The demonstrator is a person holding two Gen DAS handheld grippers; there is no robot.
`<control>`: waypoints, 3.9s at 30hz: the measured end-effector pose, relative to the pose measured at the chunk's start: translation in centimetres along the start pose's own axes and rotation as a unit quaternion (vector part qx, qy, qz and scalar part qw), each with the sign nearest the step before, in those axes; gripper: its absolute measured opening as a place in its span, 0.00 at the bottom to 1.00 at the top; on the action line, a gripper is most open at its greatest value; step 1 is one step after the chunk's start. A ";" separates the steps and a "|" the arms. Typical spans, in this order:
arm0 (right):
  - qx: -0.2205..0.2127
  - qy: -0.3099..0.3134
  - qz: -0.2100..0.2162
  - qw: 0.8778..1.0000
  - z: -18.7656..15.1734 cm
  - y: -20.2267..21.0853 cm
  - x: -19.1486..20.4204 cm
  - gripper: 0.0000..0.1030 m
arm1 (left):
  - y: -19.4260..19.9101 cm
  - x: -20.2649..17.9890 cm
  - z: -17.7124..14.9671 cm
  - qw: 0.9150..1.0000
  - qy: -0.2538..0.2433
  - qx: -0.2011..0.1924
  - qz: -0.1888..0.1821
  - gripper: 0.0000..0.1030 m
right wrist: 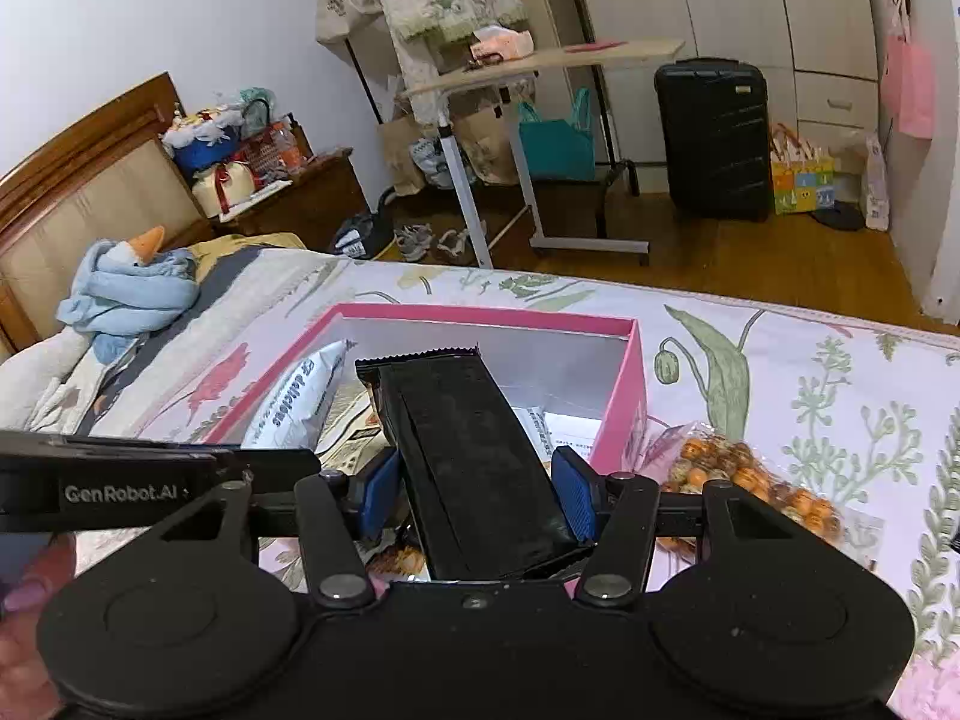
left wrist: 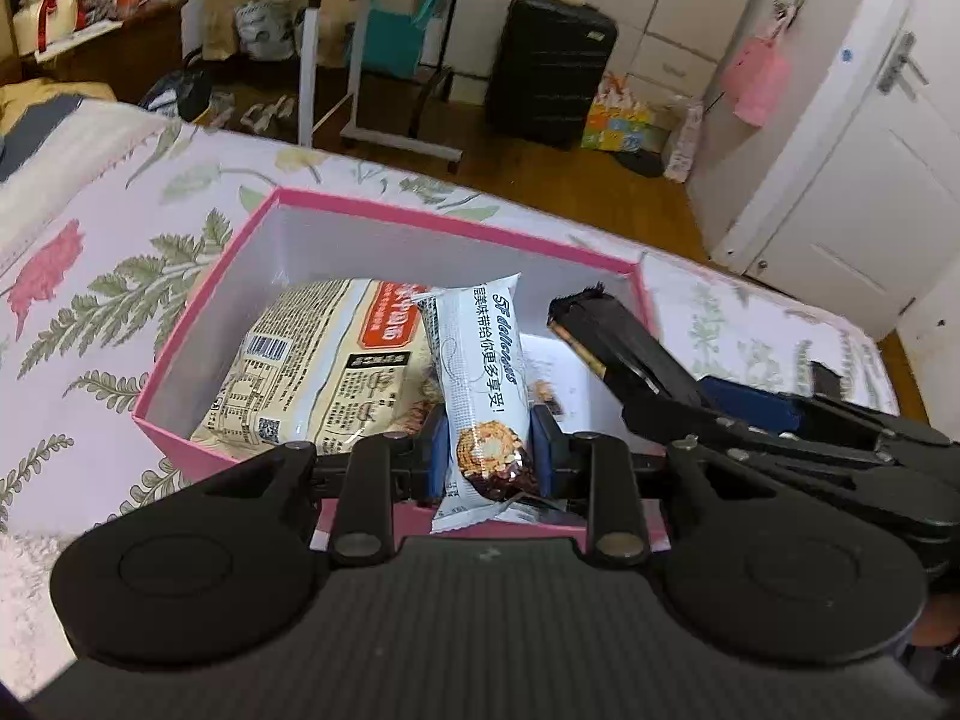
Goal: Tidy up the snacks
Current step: 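Carry both bars into the pink box and open both grippers, then grasp the last black wrapped bar on the bed with the left gripper, then carry the black bar into the pink box and open the left gripper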
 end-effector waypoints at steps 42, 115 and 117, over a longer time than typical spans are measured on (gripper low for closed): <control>0.106 0.093 -0.099 0.985 2.3 11.4 -5.4 0.69 | 1.9 -5.2 0.8 0.994 -0.051 0.022 -0.089 0.51; -0.003 -0.064 -0.128 0.990 -9.4 9.4 -21.1 0.78 | -11.5 -31.5 -7.9 0.927 -0.242 0.171 -0.231 0.36; -0.007 -0.052 -0.132 0.990 -9.3 10.1 -19.5 0.77 | -9.9 -30.7 -7.7 0.927 -0.240 0.167 -0.234 0.36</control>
Point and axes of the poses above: each gripper's, at about its wrist camera, not at the fingertips, and y roughly against the way its jaws point, x to its left, z to its top, the point moved 5 cm from there along -y, roughly the way its jaws point
